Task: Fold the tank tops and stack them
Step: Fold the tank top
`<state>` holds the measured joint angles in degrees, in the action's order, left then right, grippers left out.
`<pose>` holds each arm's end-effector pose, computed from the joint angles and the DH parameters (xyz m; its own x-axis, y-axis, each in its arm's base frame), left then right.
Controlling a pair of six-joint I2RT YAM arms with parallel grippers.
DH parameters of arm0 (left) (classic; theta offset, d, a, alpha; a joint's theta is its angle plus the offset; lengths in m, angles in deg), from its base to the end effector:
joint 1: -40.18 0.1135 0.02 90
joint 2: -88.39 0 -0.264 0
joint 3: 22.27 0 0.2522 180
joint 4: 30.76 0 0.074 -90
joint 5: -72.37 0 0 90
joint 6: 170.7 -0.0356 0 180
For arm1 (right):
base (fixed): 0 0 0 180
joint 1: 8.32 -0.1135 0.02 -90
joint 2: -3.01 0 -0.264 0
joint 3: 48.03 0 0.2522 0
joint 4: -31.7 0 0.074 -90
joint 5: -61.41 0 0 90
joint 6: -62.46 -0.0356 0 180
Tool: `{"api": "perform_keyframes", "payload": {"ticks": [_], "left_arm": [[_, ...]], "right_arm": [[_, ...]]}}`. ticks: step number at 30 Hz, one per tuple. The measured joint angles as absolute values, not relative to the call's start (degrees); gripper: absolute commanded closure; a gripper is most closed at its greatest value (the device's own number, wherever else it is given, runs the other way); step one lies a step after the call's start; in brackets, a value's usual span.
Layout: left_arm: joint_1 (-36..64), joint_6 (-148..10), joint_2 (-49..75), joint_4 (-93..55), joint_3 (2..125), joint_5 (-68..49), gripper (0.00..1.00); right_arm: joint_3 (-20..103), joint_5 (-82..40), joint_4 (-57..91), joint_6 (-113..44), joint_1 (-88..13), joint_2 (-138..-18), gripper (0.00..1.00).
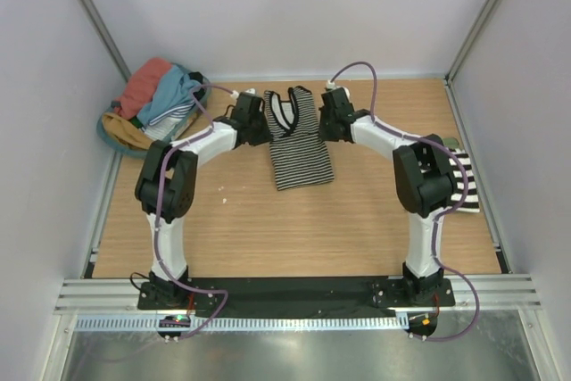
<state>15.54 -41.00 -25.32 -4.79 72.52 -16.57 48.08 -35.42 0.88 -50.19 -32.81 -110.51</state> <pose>0.4018 -0.1850 0.1961 -0.7674 -0.3506 -0.5368 -0.0799 0.8830 -0.4626 0.4011 0.1781 0.1986 -0.7571 0.0753 -0.6489 -0.0519 0.9833 0.1747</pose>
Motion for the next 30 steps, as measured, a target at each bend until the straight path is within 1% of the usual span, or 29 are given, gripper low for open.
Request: {"api": "perform_keyframes", "payload": {"ticks": [1,2,3,4,5,6,7,8,12,18,20,24,28,30], "left_arm": [[15.7,-41.0,-26.2,-4.8,73.1,-16.6,0.88],[16.0,-41.2,-27.5,-4.7,74.0,-16.5,0.68],[16.1,-41.9,-28.6,-4.7,74.8,-16.5,0.59],[16.3,-42.2,-30.0,-4.7,75.9,-16.4,0.51],[16.4,-42.4,-31.2,-4.8,76.8,-16.3,0.41],[16.6,-42.6,-32.1,-4.8,77.2,-16.4,0.39],[16.8,-42.6,-32.4,-4.7,77.3,-16.5,0.37],[17.0,-42.6,-32.5,-4.4,77.3,-16.6,0.36],[17.8,-42.8,-30.9,-4.4,76.0,-17.4,0.36],[17.4,-41.7,-19.5,-4.8,65.0,-16.7,0.37],[16.2,-40.8,-16.2,-5.5,61.4,-16.5,0.39],[11.8,-38.4,-11.9,-8.2,53.4,-15.3,0.43],[8.4,-35.9,-11.6,-10.1,46.8,-14.4,0.44],[7.9,-34.7,-10.3,-12.6,45.0,-13.9,0.46]], "right_arm": [[49.4,-35.2,0.9,-50.2,-32.6,-111.8,0.74],[50.8,-35.1,0.9,-50.3,-32.4,-113.1,0.65],[52.0,-34.9,1.0,-50.5,-32.2,-114.4,0.56],[52.9,-34.8,1.3,-50.6,-31.9,-115.5,0.42],[53.3,-34.7,1.6,-50.8,-31.7,-116.3,0.38],[53.2,-34.5,1.6,-50.6,-31.6,-116.6,0.34],[52.8,-34.4,1.7,-50.7,-31.4,-116.6,0.34],[52.3,-34.4,2.0,-50.8,-31.3,-116.6,0.34],[48.7,-33.3,3.1,-51.7,-31.0,-114.8,0.34],[36.7,-27.7,5.5,-54.8,-31.0,-104.2,0.33],[33.2,-25.8,6.7,-55.9,-31.0,-100.8,0.34],[27.8,-22.8,8.4,-57.6,-31.0,-97.6,0.37],[23.1,-21.0,8.9,-58.0,-31.3,-96.8,0.39],[21.0,-20.5,9.4,-58.2,-31.4,-96.7,0.44]]}}
